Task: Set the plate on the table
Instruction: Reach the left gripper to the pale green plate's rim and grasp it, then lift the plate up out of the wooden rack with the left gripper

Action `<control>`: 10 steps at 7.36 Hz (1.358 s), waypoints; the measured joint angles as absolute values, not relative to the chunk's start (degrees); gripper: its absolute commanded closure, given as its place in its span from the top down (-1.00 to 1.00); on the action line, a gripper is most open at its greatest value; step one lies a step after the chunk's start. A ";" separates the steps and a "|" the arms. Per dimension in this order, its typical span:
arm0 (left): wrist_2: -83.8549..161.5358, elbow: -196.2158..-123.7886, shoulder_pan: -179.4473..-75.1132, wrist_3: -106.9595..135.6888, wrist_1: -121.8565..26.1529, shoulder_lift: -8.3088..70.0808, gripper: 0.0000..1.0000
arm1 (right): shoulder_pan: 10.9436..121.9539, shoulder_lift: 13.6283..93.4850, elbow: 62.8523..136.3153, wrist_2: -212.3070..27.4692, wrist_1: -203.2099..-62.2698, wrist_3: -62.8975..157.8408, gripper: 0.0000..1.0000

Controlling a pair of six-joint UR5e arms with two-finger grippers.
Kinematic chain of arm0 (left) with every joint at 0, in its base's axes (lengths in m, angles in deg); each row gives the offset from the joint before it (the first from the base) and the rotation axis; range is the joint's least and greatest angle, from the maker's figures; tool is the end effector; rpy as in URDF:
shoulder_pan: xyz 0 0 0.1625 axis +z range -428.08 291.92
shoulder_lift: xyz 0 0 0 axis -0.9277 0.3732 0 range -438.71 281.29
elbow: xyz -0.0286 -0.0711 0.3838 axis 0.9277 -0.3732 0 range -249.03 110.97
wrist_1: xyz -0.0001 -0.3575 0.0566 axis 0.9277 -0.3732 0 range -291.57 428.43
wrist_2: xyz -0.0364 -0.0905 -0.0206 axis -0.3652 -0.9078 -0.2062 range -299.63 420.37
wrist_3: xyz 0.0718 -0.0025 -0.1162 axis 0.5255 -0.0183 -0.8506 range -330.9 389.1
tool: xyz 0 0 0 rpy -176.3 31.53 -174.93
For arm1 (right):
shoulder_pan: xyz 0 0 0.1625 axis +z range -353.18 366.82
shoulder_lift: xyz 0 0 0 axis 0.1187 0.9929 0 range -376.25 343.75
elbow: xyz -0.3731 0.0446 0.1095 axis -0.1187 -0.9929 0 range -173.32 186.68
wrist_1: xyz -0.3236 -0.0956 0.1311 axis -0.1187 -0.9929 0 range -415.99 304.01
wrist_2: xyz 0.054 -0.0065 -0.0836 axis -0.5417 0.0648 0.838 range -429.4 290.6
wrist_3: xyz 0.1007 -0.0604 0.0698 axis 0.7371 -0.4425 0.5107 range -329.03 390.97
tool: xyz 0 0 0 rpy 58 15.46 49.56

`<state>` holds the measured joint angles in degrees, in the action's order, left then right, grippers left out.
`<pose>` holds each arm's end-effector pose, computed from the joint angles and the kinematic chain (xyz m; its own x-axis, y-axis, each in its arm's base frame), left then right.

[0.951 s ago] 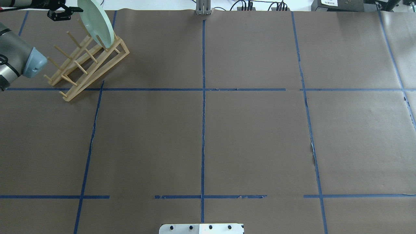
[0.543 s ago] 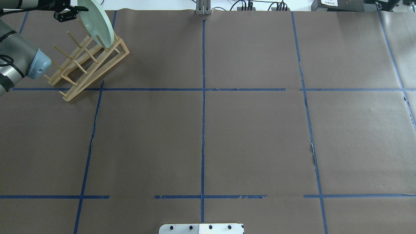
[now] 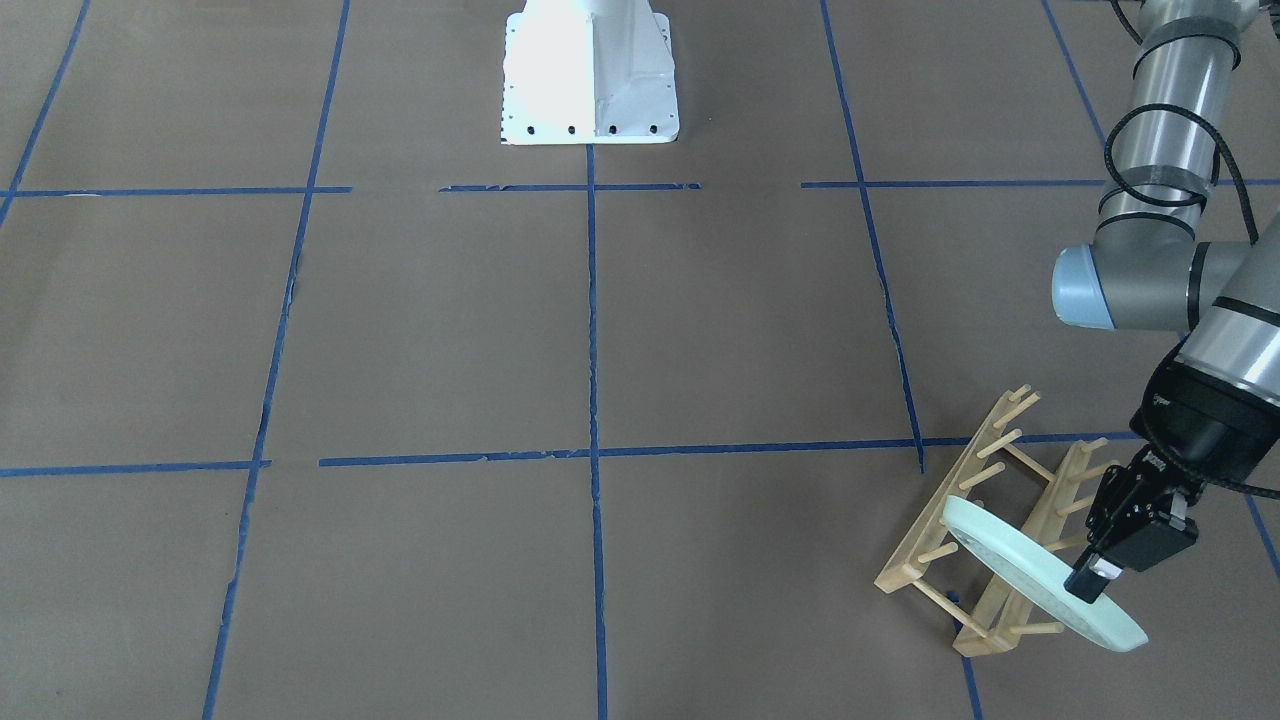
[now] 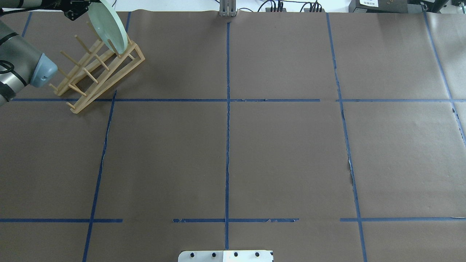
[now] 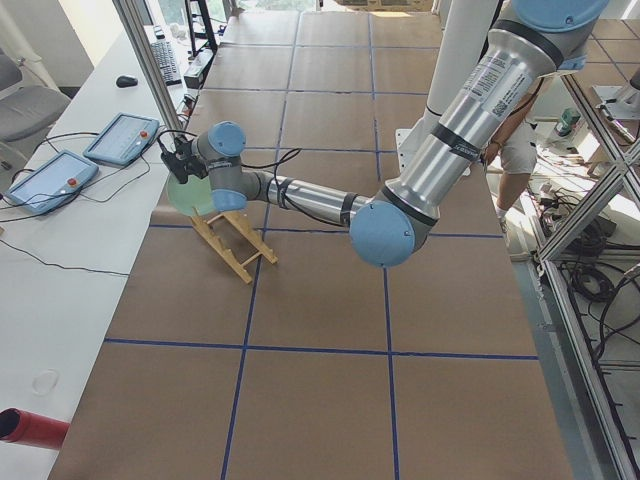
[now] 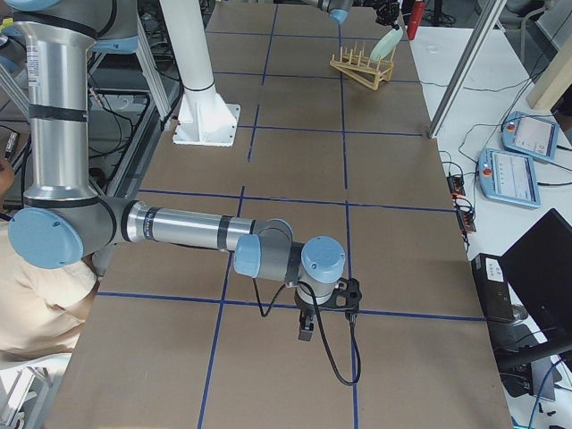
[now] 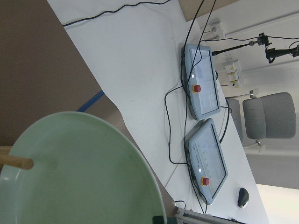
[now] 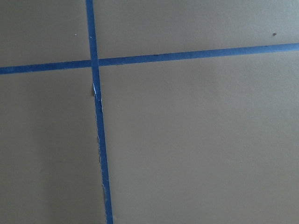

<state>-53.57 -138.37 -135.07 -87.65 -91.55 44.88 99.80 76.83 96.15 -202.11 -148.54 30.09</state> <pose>0.1945 -0.6570 0.3297 -0.2646 -0.4292 -0.8636 0.6322 0.5990 -0.4914 0.0617 -0.4006 0.6850 0.7306 0.0957 0.6760 -0.0406 0.9945 -0.0969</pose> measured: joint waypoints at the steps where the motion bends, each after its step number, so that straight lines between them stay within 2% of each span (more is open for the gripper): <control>1: -53.65 -140.71 -136.11 -88.06 -91.32 44.92 -1.00 | 99.81 76.82 96.15 -202.11 -148.54 30.09 1.00; 3: -53.96 -145.54 -137.60 -91.15 -90.65 45.14 -1.00 | 99.81 76.83 96.15 -202.11 -148.54 30.09 1.00; 5: -56.70 -150.17 -137.34 -92.07 -81.35 46.77 -1.00 | 99.80 76.83 96.15 -202.11 -148.54 30.09 1.00; 7: -58.43 -154.39 -133.75 -86.70 -61.89 49.91 -1.00 | 99.80 76.82 96.15 -202.11 -148.54 30.09 1.00; 10: -56.97 -155.95 -123.04 -70.28 -28.21 56.85 -1.00 | 99.80 76.83 96.15 -202.11 -148.54 30.09 1.00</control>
<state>-56.97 -155.95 -123.04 -70.28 -28.21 56.85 99.80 76.83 96.15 -202.11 -148.54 30.09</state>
